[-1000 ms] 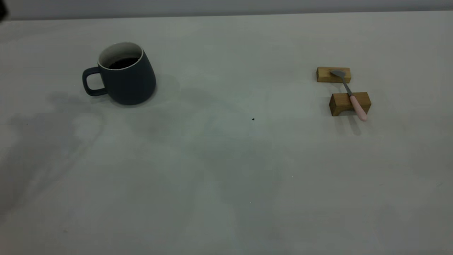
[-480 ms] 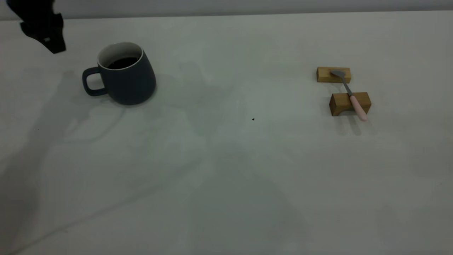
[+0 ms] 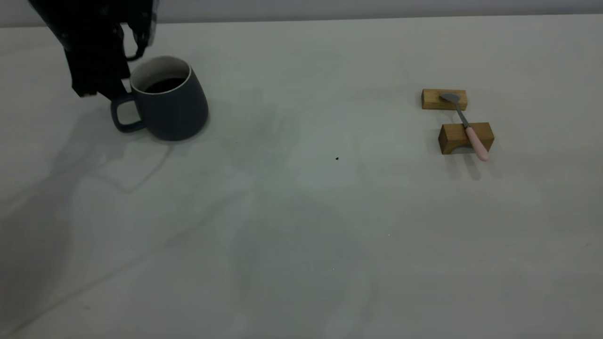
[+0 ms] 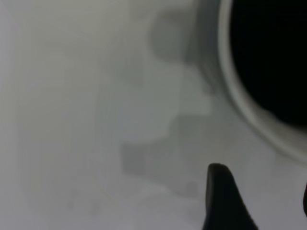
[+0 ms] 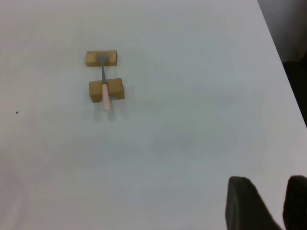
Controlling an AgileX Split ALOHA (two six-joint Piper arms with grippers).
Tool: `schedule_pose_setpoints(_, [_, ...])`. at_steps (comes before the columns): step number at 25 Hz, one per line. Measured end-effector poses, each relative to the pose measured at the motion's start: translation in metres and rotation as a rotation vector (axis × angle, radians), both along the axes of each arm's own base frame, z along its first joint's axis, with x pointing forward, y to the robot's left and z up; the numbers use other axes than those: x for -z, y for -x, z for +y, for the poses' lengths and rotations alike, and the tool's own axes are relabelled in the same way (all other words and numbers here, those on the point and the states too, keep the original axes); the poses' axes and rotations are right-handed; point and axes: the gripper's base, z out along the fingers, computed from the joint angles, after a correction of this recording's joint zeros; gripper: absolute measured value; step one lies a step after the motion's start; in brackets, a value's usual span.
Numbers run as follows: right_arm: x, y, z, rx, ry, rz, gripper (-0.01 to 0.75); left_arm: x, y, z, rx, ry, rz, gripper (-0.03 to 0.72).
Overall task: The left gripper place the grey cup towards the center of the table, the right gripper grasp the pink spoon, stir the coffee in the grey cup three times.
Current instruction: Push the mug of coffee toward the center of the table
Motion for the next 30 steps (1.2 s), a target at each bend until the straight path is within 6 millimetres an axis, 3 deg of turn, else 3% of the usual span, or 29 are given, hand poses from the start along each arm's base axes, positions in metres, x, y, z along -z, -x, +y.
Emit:
schedule_pose_setpoints(12, [0.0,0.0,0.0,0.0,0.0,0.0,0.239,0.005,0.005,-0.024,0.036,0.139,0.049,0.481])
schedule_pose_setpoints(30, [0.0,0.0,0.0,0.0,0.0,0.0,0.239,0.002,0.024,-0.129,0.128,0.262,0.033,0.481])
